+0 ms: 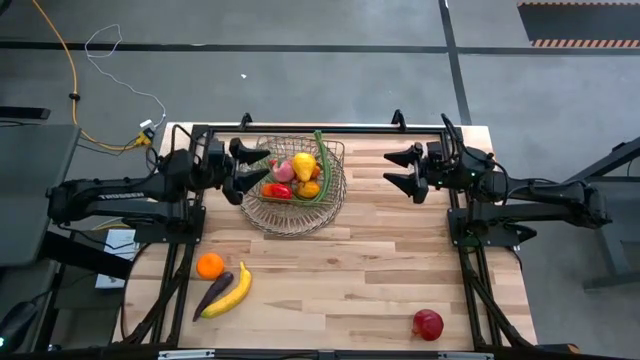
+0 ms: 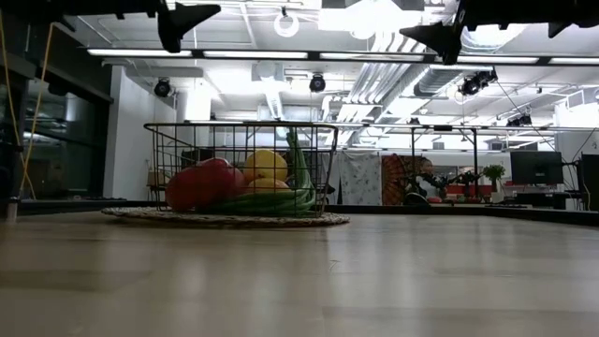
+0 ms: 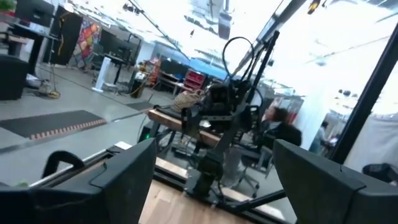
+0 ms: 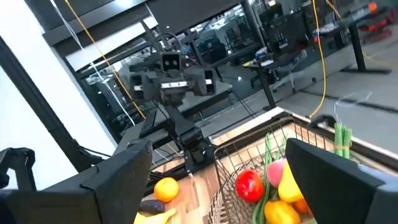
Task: Build produce basket
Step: Put the pomegranate into the wire basket
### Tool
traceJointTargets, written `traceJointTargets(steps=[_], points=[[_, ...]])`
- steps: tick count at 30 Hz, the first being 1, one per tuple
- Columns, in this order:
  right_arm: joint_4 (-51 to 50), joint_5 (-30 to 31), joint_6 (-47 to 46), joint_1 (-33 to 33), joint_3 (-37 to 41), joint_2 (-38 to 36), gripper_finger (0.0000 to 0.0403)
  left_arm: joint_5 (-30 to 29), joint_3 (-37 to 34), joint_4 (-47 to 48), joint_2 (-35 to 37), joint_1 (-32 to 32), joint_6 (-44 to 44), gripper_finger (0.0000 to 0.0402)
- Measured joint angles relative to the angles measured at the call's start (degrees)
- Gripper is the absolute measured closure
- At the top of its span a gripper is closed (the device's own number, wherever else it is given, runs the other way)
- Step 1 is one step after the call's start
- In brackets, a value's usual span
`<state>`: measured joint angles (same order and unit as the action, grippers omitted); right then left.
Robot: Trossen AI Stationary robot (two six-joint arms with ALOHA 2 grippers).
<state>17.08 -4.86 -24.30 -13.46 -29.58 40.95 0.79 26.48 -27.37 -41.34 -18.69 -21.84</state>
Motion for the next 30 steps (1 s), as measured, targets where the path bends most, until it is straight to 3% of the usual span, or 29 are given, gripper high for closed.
traceJointTargets(steps=[8, 30], points=[[1.30, -5.81, 6.36, 0.00, 0.00, 0.00, 0.0045, 1.55, 0.04, 0.54, 0.07, -0.01, 7.84, 0.0097], [3.04, -5.87, 3.79, -0.01, 0.00, 0.00, 0.0045, 1.38, 0.08, 0.56, 0.07, -0.01, 8.52, 0.0097]])
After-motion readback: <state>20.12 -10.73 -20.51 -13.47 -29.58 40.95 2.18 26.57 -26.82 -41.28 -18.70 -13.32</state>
